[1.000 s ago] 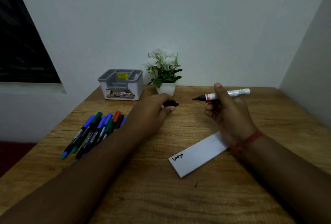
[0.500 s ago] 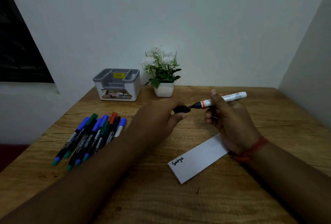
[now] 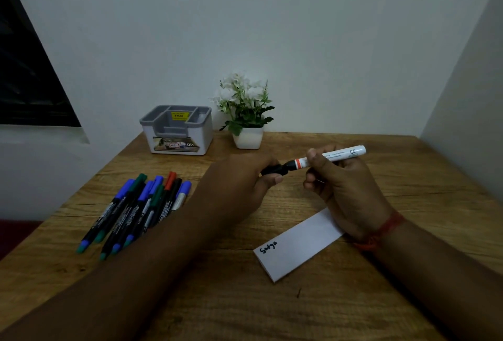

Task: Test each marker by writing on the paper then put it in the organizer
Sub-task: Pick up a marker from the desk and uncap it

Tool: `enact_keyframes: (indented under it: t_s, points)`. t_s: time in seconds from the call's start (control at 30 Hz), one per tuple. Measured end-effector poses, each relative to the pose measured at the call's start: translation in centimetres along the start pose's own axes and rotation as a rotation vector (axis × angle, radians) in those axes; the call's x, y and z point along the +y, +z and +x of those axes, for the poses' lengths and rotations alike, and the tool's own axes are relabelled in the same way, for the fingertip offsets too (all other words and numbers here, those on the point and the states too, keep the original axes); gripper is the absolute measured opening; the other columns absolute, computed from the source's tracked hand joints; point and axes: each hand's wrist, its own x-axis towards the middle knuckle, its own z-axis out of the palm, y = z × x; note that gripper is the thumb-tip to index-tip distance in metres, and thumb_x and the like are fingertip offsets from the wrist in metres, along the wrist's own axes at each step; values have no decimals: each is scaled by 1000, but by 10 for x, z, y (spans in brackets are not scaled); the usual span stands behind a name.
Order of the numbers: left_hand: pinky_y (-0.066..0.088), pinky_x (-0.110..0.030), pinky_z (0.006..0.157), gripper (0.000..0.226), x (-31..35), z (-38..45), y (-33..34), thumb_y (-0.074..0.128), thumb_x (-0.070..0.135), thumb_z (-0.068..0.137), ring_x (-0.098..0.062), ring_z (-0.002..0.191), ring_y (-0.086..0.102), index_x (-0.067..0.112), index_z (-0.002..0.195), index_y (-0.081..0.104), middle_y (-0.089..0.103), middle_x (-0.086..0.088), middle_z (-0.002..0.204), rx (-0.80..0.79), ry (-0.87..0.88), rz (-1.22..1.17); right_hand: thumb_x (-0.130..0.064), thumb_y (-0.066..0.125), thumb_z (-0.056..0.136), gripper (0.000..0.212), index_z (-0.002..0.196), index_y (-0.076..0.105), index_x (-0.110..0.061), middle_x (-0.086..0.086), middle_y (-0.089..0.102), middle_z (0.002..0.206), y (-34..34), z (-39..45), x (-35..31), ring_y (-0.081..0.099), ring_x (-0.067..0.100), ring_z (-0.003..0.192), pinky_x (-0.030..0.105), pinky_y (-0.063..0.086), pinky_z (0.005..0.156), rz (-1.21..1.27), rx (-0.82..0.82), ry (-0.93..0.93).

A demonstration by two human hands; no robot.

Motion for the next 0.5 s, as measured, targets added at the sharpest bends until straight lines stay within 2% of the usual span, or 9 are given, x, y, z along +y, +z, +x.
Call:
enact_keyframes:
  t_s: [0.13,0.27,0.5]
  points:
    - [43,-26,62,21,0,0,-1,58,38,95,-3,78,55,30,113,66,67,12,92,18,9,6,-22,71,78,16,84,61,-11,2,64,71,1,1,1,59,12,62,25,56,59,46,9,13]
    - [34,-18,58,21,-2,1,-1,58,38,96,-1,76,50,30,114,65,63,16,91,26,20,6,-22,70,80,14,84,62,-11,2,65,72,1,1,1,61,11,62,24,57,61,70,9,16]
    - [36,-18,61,22,-1,0,2,58,41,95,-1,77,51,32,114,65,63,16,90,13,42,26,-20,70,80,15,87,63,-8,4,66,72,3,-1,2,64,9,63,22,59,62,87,-5,19]
